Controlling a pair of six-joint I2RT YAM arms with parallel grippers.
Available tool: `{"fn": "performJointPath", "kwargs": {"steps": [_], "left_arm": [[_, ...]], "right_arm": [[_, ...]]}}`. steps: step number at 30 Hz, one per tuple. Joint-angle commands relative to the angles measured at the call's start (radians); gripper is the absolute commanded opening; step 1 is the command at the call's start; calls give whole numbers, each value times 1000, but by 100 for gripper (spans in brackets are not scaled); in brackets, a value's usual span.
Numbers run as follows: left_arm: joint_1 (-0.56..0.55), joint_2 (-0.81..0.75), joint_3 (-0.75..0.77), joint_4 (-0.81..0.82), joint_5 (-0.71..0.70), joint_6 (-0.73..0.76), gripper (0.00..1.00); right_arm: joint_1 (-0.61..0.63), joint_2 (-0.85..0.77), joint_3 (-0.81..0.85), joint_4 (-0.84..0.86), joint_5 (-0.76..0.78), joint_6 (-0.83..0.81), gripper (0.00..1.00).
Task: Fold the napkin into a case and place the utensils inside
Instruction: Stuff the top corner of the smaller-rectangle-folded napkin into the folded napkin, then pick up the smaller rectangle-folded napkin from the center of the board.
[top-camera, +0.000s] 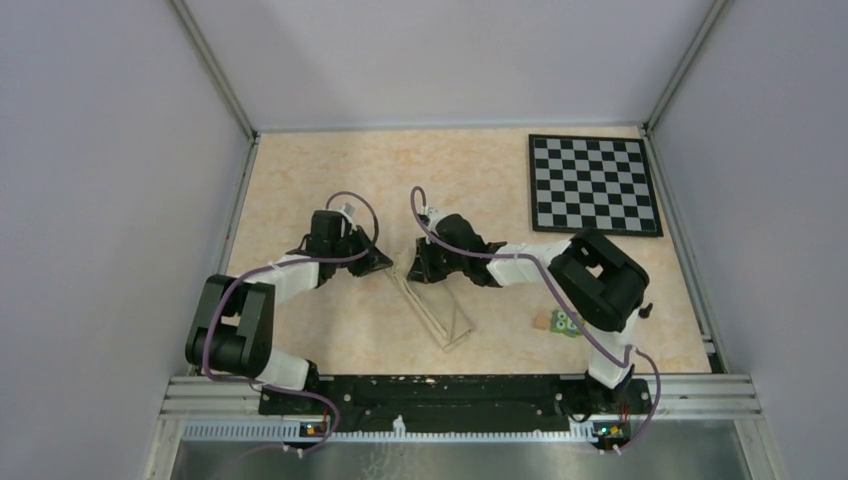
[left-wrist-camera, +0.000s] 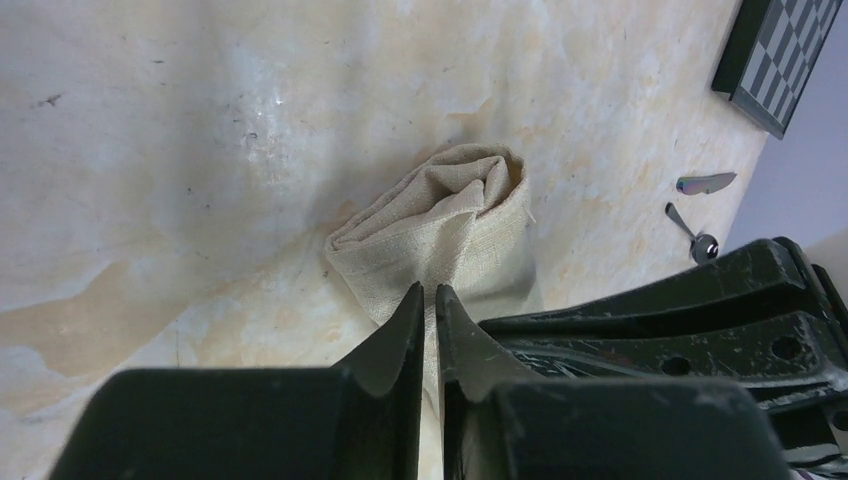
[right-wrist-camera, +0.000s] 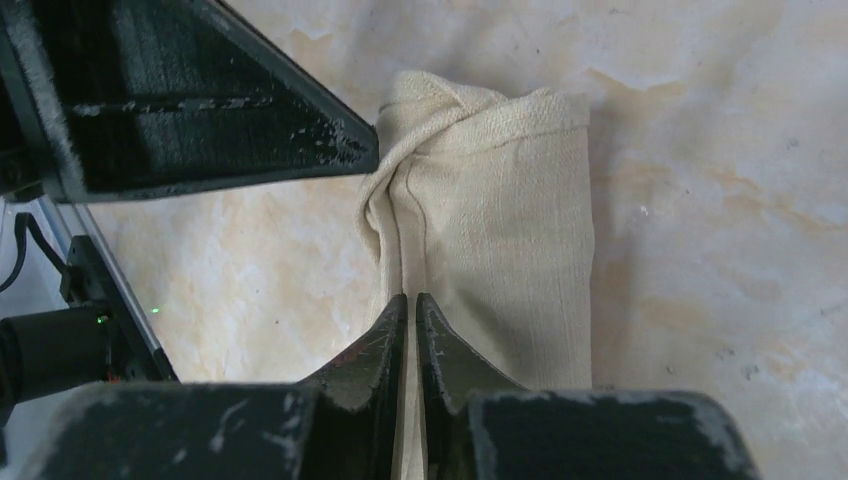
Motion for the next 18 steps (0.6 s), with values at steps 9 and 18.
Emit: {"fn": "performJointPath", "kwargs": {"steps": [9, 18], "left_arm": [[6, -2, 45, 28, 16, 33, 14], [6, -31, 40, 7, -9, 55, 14]], "right_arm": [[4, 116, 146, 61, -27, 24, 9], [4, 89, 160, 32, -14, 8, 16]]}}
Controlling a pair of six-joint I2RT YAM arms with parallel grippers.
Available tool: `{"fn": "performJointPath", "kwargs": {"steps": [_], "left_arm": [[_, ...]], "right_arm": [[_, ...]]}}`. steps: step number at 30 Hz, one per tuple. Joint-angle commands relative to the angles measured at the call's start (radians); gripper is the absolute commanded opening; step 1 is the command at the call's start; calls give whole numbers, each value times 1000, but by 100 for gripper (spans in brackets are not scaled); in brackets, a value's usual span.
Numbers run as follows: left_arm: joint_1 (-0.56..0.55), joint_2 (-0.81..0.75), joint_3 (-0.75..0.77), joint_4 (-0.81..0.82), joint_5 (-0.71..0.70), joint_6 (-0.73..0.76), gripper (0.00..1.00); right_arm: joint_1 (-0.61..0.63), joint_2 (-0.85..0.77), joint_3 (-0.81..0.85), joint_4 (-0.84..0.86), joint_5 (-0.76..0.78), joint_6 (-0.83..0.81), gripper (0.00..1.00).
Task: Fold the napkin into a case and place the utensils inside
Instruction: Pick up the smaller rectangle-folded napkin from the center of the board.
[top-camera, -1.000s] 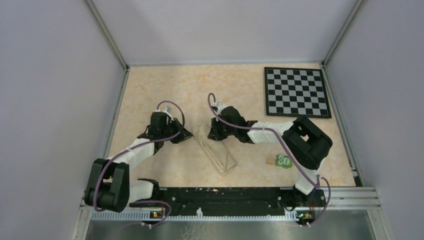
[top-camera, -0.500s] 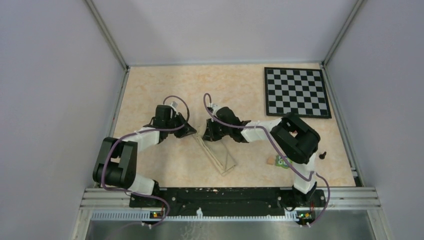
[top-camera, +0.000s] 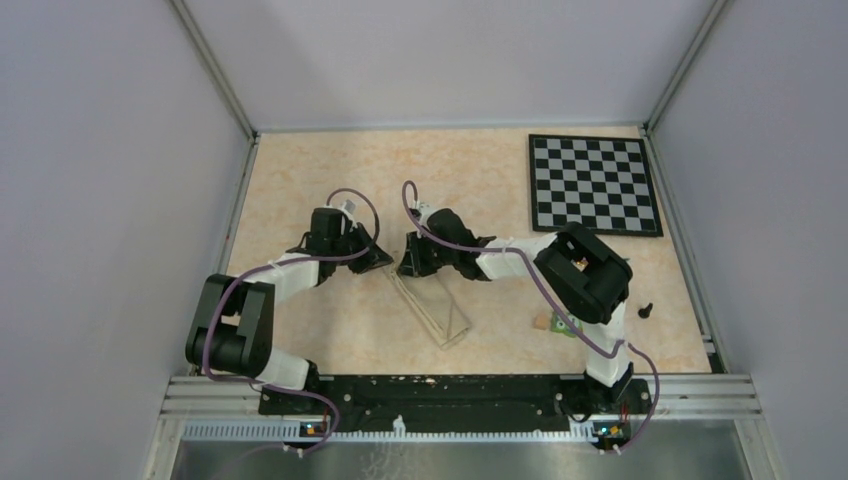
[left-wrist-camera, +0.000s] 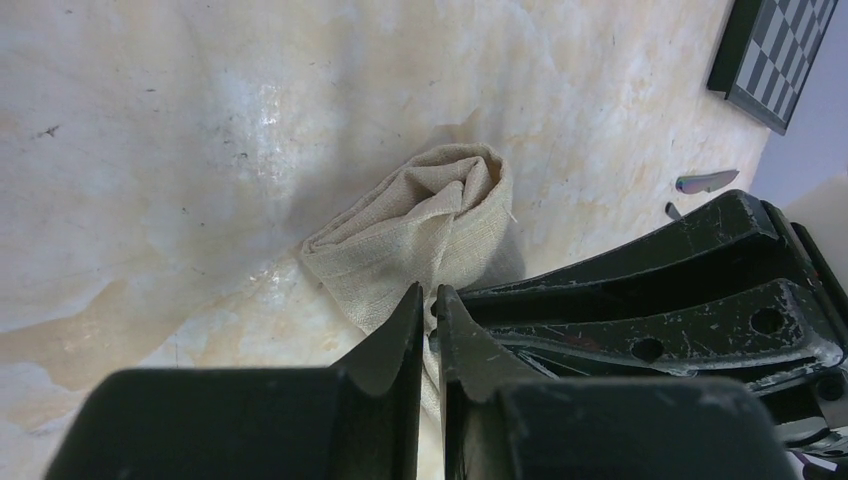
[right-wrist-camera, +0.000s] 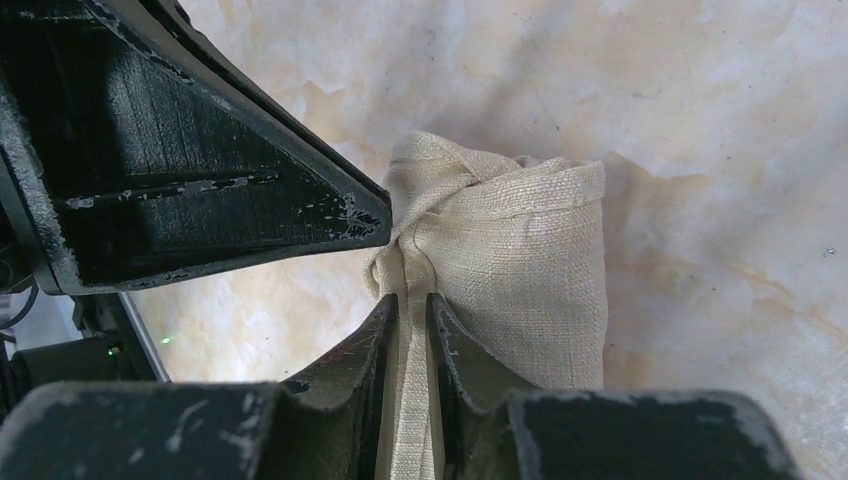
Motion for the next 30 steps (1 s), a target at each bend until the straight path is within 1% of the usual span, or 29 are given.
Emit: {"fn": "performJointPath", "kwargs": {"steps": [1, 4, 7, 14, 17, 20, 22, 26, 30], "left_arm": [[6, -52, 23, -5, -25, 34, 14], [7, -71, 27, -18, -25, 38, 15], [7, -73, 28, -19, -25, 38, 15], [7, -12, 10, 34, 24, 20, 12], [5, 15, -16, 85, 52, -2, 11], [3, 46, -31, 115, 60, -7, 11], [4, 65, -41, 133, 66, -9, 11], [3, 101, -52, 167, 76, -12, 11], [3, 139, -53, 177, 76, -3, 10]], "right_arm": [[3, -15, 47, 19, 0, -10, 16], [4, 16, 59, 38, -24, 10, 11], [10, 46, 69, 57, -31, 20, 9], [23, 122, 67, 97, -44, 39, 4], [30, 118, 34, 106, -20, 35, 2], [28, 69, 4, 107, -9, 39, 2], [28, 19, 7, 77, -9, 27, 5], [28, -85, -6, -7, -8, -14, 16], [15, -181, -122, -14, 1, -42, 22]]}}
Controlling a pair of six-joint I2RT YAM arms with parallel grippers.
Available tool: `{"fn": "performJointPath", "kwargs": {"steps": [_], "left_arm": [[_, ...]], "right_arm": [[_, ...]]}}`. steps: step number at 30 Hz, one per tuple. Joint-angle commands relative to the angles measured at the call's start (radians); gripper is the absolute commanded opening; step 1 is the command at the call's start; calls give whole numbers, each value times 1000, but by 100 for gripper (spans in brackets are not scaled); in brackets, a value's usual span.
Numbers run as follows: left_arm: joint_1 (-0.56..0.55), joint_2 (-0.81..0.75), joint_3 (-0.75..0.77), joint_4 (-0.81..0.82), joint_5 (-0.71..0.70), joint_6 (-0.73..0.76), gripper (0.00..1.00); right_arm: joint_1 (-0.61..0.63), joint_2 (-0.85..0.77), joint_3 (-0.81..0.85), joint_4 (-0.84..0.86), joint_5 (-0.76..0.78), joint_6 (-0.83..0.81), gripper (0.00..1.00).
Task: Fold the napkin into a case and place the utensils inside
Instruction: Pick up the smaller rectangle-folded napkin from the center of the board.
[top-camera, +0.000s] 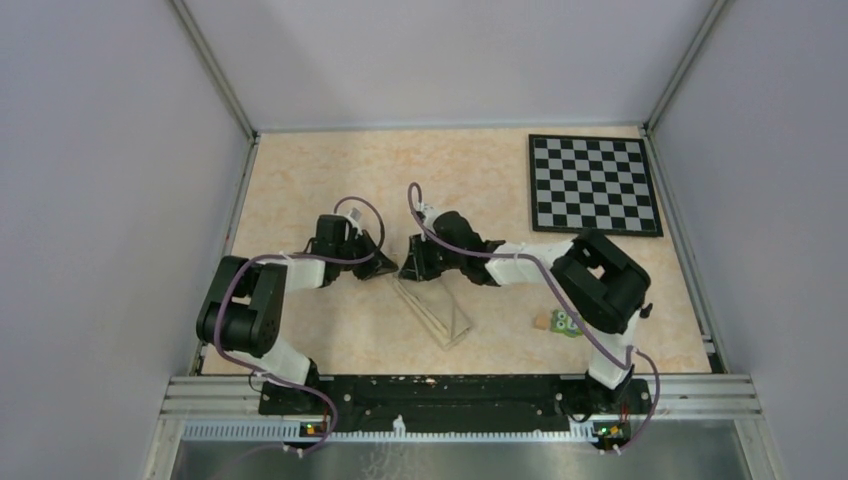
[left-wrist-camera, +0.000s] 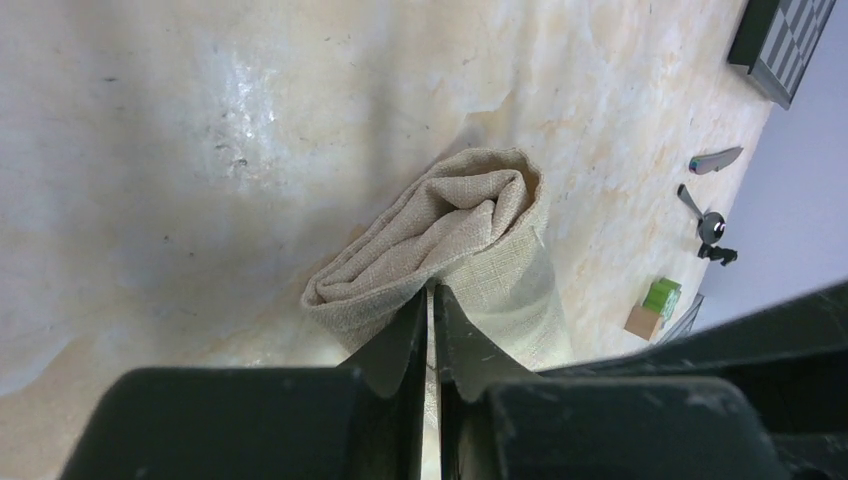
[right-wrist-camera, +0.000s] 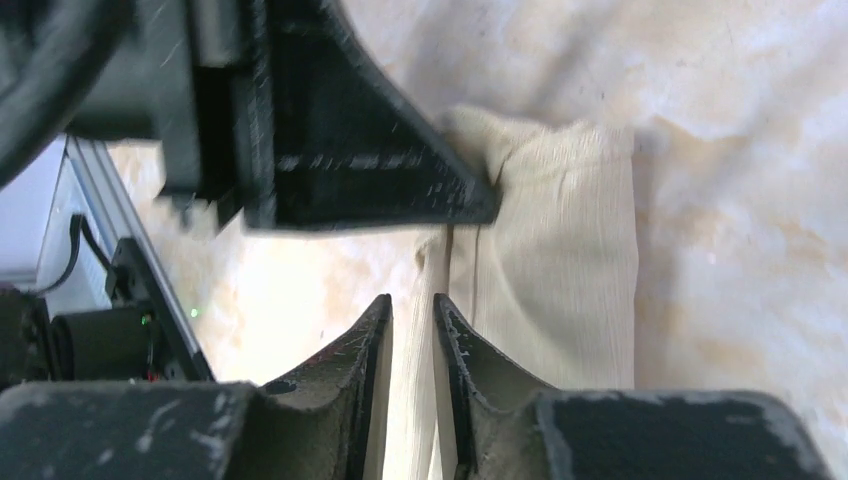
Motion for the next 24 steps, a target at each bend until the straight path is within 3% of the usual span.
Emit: {"fn": "performJointPath", "kwargs": {"steps": [1, 7, 12, 15, 20, 24], "left_arm": [[1, 36, -13, 60, 11, 9, 9], [1, 35, -23, 59, -8, 14, 9], [1, 38, -20, 58, -3, 15, 9], [1, 17, 2, 31, 8, 26, 13], [15, -26, 64, -57, 28, 66, 37], [65, -81, 75, -84, 91, 56, 46]], "right_arm": [[-3, -146, -119, -15, 18, -67, 22], [36, -214, -299, 2, 69, -102, 24], [116, -262, -260, -147, 192, -175, 27], [144, -332, -205, -250, 280, -245, 41], [201, -359, -144, -333, 364, -358, 64], [289, -275, -33, -438, 509, -393, 68]]}}
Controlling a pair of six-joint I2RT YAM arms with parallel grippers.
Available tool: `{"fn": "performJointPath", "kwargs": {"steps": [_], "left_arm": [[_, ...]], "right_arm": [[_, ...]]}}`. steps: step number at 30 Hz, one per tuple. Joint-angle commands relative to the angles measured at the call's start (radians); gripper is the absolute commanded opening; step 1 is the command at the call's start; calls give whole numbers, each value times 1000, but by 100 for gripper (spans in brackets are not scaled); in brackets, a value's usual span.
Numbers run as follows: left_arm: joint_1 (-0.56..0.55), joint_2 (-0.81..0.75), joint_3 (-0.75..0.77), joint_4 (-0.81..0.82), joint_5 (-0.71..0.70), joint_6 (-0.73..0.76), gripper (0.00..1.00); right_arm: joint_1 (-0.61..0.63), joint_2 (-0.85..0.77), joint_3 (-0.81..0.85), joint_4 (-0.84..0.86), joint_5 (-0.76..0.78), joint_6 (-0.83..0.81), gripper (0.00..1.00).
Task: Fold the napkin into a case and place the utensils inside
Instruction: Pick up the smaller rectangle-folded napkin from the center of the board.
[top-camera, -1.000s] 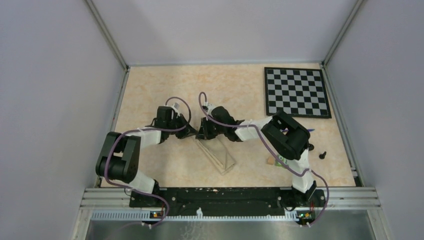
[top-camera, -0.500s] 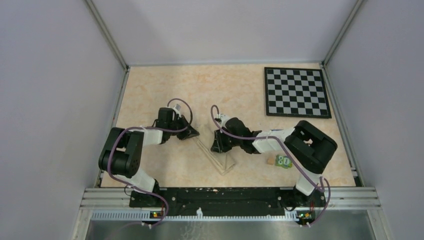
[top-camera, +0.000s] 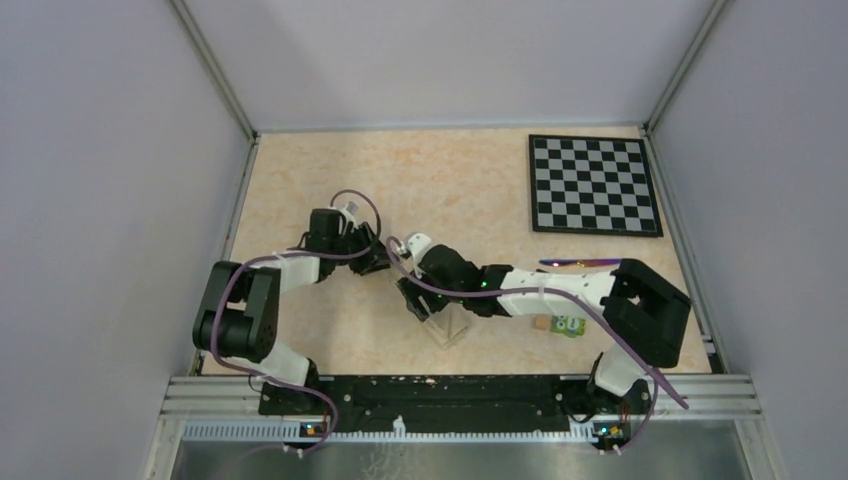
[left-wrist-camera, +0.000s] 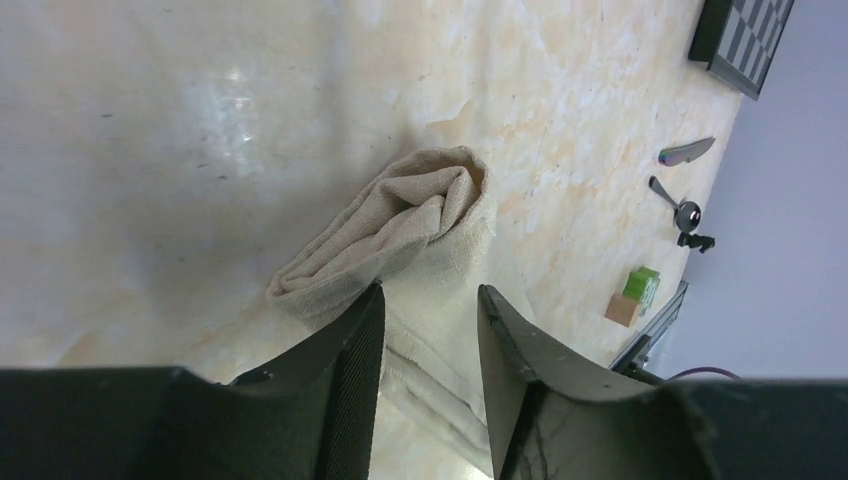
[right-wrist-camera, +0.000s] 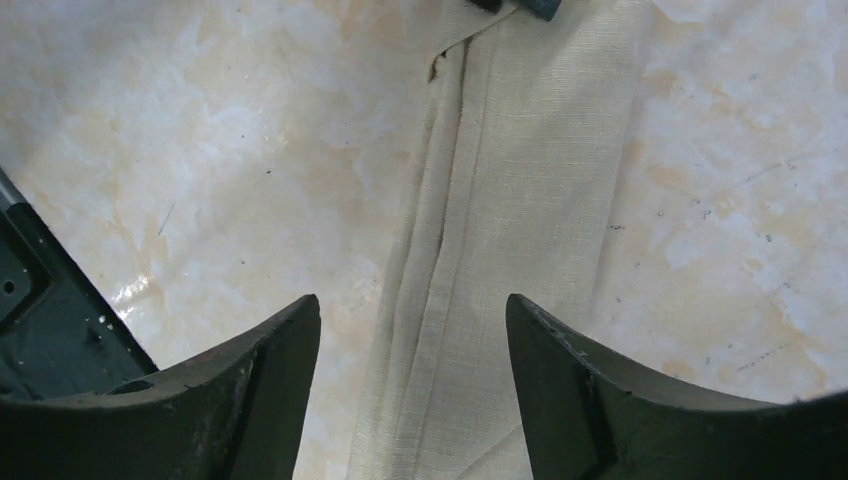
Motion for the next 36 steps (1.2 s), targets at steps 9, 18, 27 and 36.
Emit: {"fn": "performJointPath", "kwargs": {"steps": [9, 18, 27, 36], "left_arm": [[152, -246, 101, -249, -37, 70, 70], [222, -367, 40, -300, -68, 89, 71], [228, -451, 44, -383, -136, 113, 71], [230, -570, 120, -558, -252, 155, 72]], "right_arm": [[161, 252, 273, -229, 325, -31, 53], [181, 338, 215, -184, 399, 19, 47], [201, 328, 197, -154, 526, 82, 0], [131, 104, 117, 143, 70, 214, 0]]}}
